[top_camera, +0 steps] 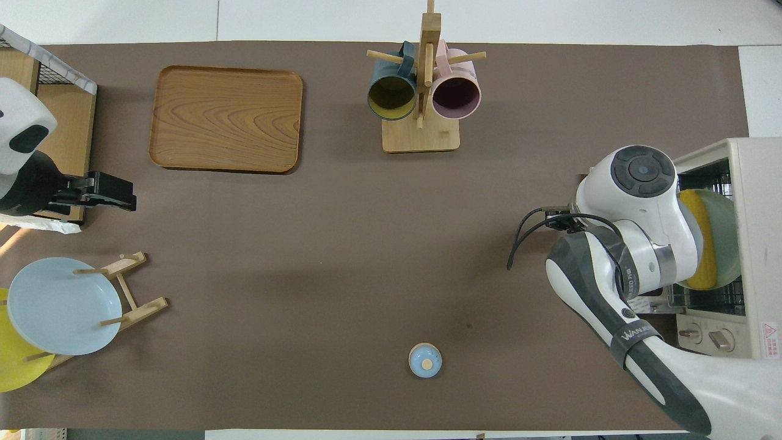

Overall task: Put corn in oven
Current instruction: 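Release the corn inside the oven and pull the right gripper out, then push the oven door closed with the right gripper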

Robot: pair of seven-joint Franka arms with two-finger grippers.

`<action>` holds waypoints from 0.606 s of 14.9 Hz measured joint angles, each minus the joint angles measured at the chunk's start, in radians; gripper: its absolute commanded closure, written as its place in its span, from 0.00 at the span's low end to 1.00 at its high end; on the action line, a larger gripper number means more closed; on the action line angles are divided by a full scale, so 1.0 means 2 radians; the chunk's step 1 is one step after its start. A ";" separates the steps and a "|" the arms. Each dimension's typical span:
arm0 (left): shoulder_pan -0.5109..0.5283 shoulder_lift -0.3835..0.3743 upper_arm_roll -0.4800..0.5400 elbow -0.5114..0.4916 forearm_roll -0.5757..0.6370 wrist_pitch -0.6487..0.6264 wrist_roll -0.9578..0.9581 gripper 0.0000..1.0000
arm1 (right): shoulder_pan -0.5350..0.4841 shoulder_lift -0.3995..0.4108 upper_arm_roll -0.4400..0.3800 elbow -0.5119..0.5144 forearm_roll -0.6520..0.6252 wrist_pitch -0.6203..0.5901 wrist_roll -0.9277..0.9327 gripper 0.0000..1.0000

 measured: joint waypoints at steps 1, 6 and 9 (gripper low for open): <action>0.000 0.000 0.000 0.000 0.000 0.000 0.000 0.00 | -0.003 0.000 0.000 -0.004 -0.001 0.005 0.000 1.00; 0.000 0.000 0.000 0.000 0.000 0.000 0.000 0.00 | -0.018 0.000 0.000 -0.022 -0.024 0.019 0.000 1.00; 0.000 0.000 0.000 0.000 0.000 0.000 0.000 0.00 | -0.024 -0.001 0.000 -0.028 -0.031 0.019 0.000 1.00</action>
